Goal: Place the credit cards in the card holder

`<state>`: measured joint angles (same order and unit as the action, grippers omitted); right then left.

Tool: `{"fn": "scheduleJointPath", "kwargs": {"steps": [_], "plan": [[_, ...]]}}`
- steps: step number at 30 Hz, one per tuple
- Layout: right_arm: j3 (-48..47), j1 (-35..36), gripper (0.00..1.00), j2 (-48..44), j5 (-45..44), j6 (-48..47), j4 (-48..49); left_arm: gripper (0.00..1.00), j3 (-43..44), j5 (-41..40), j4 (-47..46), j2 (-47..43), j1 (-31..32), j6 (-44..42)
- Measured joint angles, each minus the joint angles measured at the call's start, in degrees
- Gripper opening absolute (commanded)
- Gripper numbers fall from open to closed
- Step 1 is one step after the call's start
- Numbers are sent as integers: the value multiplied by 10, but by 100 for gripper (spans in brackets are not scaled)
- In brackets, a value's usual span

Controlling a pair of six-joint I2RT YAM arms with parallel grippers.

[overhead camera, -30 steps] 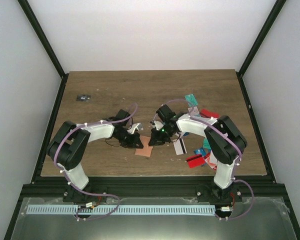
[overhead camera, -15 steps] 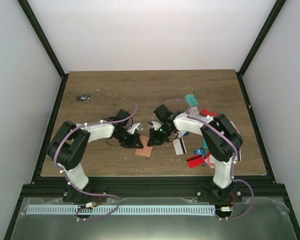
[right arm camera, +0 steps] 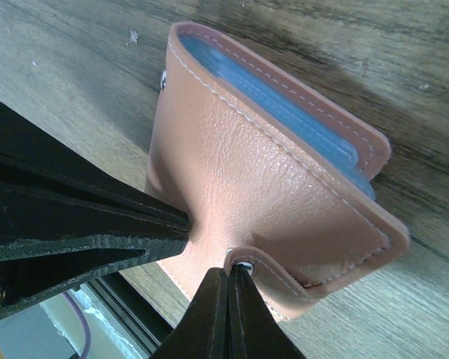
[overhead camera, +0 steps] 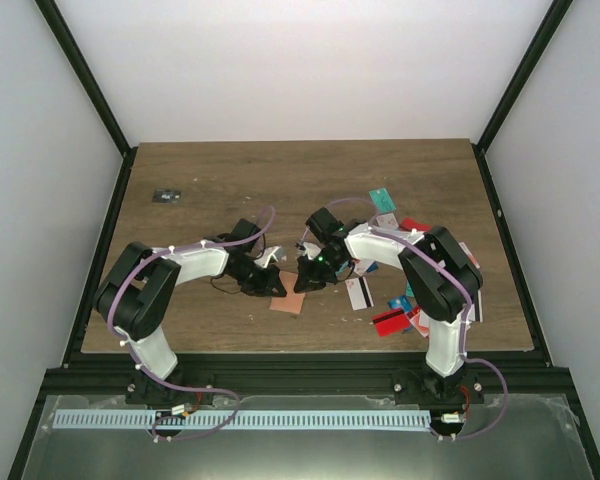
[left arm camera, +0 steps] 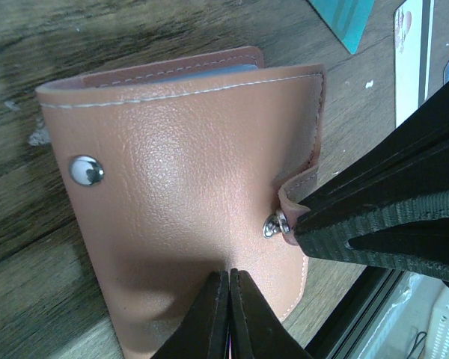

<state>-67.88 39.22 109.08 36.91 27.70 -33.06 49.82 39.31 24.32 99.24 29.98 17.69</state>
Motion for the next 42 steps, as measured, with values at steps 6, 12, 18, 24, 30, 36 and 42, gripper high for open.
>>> {"fn": "scheduleJointPath", "kwargs": {"steps": [6,12,18,24,30,36,42], "plan": [[-10,0,1,7,0,0,-12,4,0,0,-2,0,0,0],[-26,1,1,16,0,0,-30,4,-1,2,-3,0,0,0],[-48,2,1,31,0,-3,-57,4,-9,10,-16,0,-3,3],[-76,5,1,49,-2,-9,-91,4,-26,21,-45,-4,-8,15],[-105,9,1,66,-10,-9,-127,4,-42,34,-72,-6,-12,22],[-127,20,1,78,-29,-3,-154,4,-50,44,-89,-6,-15,29],[-145,34,1,85,-56,14,-173,4,-55,49,-99,-5,-16,30]]}}
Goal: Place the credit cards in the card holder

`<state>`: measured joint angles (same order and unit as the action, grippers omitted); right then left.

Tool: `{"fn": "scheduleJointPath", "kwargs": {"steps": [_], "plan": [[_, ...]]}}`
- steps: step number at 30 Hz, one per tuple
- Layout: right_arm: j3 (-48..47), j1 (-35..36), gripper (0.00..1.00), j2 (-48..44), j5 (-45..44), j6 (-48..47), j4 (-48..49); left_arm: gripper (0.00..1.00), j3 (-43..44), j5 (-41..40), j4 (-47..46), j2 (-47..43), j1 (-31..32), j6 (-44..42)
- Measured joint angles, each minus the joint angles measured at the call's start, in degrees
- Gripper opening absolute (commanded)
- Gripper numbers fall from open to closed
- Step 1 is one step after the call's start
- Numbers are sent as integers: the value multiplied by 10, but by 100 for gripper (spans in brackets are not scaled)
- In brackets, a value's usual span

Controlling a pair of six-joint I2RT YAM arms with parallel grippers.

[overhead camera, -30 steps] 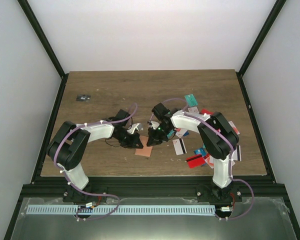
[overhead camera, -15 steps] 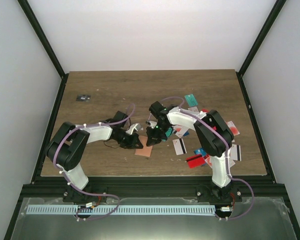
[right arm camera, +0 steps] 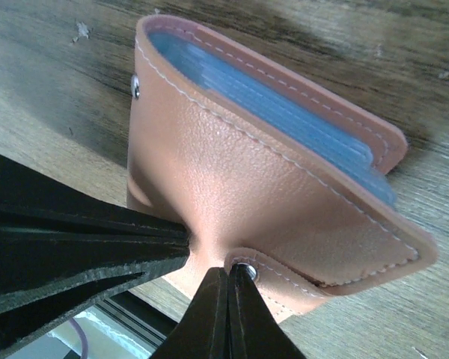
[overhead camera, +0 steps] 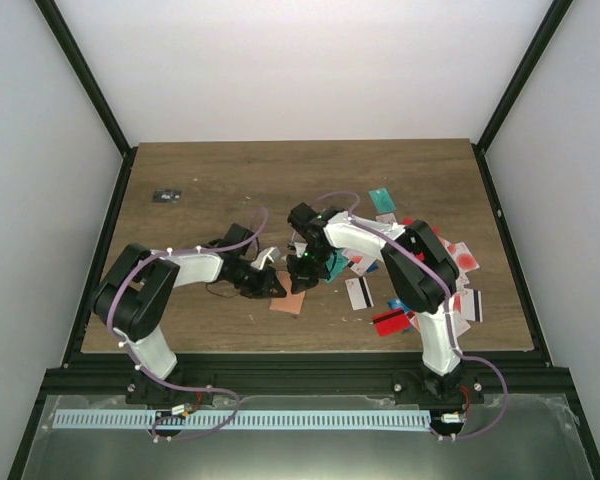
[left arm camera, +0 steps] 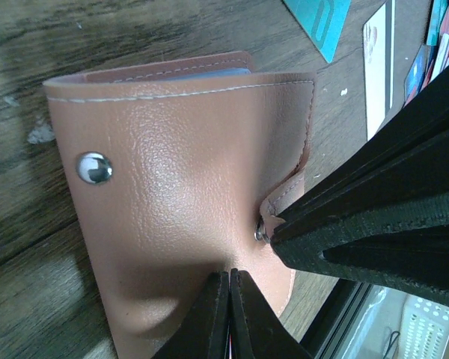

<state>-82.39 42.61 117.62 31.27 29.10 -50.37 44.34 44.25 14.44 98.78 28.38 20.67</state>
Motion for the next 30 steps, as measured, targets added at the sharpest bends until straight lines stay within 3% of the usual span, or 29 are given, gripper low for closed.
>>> {"fn": "scheduleJointPath", "kwargs": {"steps": [30], "plan": [[-35,9,1,23,-24,30,-41,4,-11,15,-19,1,-5,-2]]}}
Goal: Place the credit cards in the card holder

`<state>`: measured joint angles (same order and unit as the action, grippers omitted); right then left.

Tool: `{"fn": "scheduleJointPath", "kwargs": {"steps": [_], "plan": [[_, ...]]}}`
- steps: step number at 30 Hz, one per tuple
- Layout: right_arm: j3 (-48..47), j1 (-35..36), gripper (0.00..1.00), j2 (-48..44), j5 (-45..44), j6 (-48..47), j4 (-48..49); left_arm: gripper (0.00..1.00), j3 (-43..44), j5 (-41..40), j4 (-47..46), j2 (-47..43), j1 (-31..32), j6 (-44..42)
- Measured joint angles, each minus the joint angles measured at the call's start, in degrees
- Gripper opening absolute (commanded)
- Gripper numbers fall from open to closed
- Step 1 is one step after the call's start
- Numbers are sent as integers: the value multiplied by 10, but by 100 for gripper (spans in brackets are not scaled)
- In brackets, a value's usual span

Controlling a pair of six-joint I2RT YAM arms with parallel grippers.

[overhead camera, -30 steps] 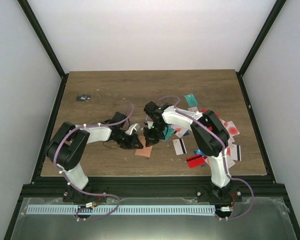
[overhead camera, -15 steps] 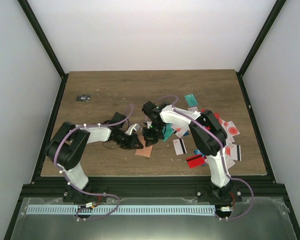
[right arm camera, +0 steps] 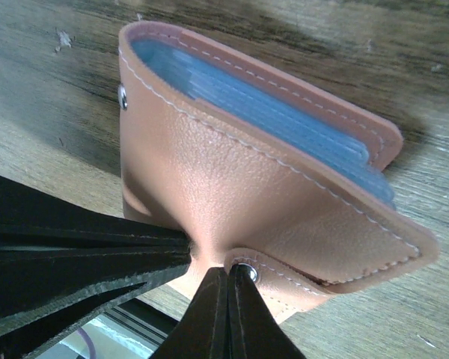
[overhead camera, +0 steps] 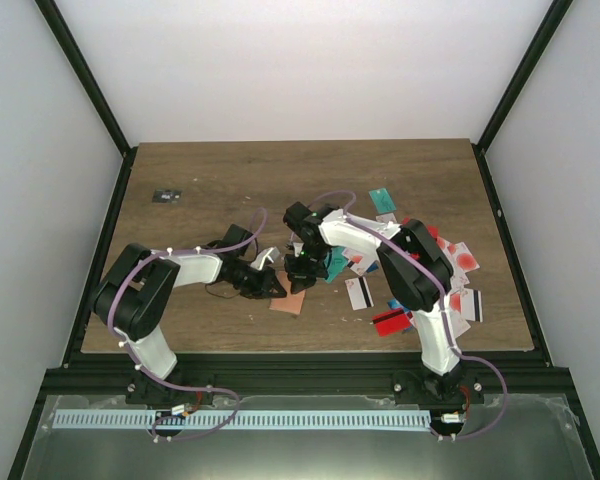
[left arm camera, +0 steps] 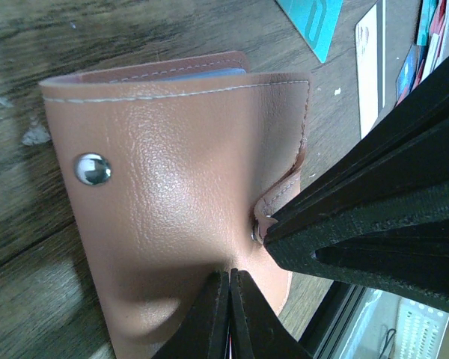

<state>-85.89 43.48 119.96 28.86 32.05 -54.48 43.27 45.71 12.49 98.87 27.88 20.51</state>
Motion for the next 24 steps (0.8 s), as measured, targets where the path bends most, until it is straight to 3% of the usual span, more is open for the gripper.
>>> {"fn": "scheduleJointPath", "kwargs": {"steps": [12,24], "plan": [[-37,0,2,24,-1,5,-38,4,8,-3,15,2,0,-3],[-76,11,29,50,3,1,-53,4,25,4,73,8,-3,-13]]}}
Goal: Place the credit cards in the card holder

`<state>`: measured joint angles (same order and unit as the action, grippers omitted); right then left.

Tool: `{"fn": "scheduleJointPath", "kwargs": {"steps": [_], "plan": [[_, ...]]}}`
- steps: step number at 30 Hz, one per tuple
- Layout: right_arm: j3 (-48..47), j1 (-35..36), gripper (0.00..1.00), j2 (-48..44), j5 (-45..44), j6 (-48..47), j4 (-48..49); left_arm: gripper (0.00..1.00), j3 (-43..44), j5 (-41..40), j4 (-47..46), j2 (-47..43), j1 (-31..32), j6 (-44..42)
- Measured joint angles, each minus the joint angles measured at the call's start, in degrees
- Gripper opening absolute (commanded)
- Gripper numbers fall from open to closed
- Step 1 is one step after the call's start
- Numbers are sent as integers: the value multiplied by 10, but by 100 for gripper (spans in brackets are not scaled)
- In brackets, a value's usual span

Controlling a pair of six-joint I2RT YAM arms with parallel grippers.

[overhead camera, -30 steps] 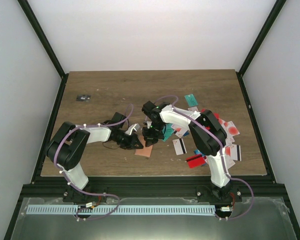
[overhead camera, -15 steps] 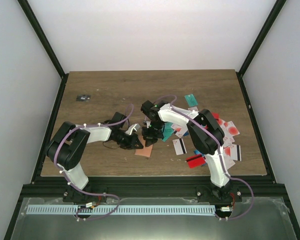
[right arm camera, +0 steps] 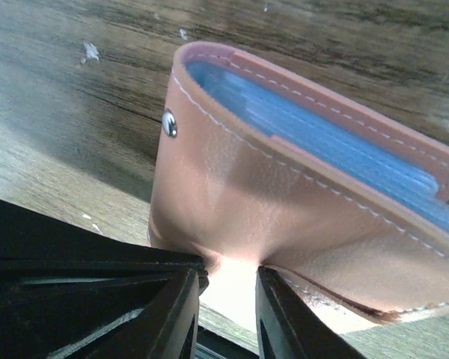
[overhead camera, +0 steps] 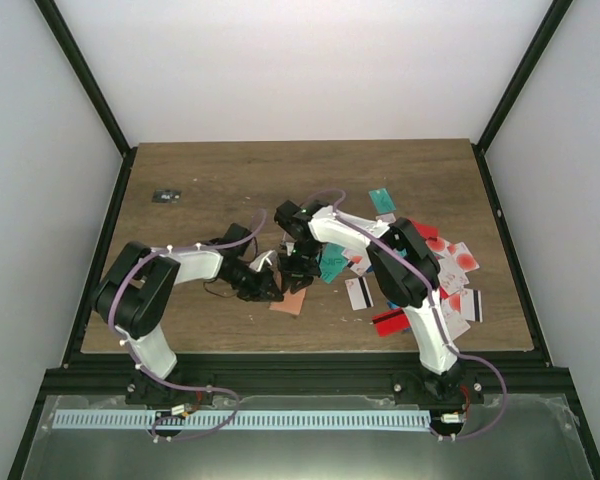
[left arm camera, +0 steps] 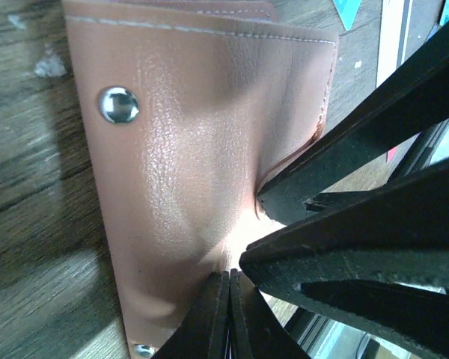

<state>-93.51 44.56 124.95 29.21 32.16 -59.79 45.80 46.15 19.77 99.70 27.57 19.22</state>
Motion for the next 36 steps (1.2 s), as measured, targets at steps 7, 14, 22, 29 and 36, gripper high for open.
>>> {"fn": "scheduleJointPath", "kwargs": {"steps": [7,14,22,29,36], "plan": [[-19,7,33,-4,-17,1,-10,4,0,3,18,-1,-1,-1],[-12,19,37,-15,-37,5,18,7,-4,-14,32,-17,5,3],[67,23,45,-68,-31,0,123,20,-14,-79,57,-68,20,29],[161,28,54,-161,-61,-2,224,34,-14,-144,92,-137,23,31],[227,28,52,-213,-110,5,244,27,-14,-176,98,-135,12,15]]}}
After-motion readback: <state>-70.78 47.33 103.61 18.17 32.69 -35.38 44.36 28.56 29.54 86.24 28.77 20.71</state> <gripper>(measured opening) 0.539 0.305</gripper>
